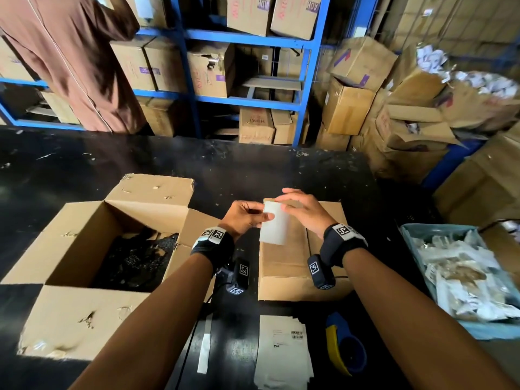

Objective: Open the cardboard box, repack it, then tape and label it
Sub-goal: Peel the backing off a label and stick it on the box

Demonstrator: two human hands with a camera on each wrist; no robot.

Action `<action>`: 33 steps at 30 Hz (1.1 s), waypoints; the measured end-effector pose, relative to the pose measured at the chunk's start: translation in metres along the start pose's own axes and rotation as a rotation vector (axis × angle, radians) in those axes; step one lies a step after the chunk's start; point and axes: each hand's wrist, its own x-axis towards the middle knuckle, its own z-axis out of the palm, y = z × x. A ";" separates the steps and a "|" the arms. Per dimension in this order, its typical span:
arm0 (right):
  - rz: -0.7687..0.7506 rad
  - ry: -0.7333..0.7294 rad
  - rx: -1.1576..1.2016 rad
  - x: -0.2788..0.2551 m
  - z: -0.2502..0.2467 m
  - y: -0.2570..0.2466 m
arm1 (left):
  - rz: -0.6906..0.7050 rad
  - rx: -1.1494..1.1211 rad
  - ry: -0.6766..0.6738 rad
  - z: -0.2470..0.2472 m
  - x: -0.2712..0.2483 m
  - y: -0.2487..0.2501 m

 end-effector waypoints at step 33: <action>0.070 0.163 0.235 0.008 -0.013 0.017 | -0.053 -0.138 -0.062 -0.006 -0.021 -0.018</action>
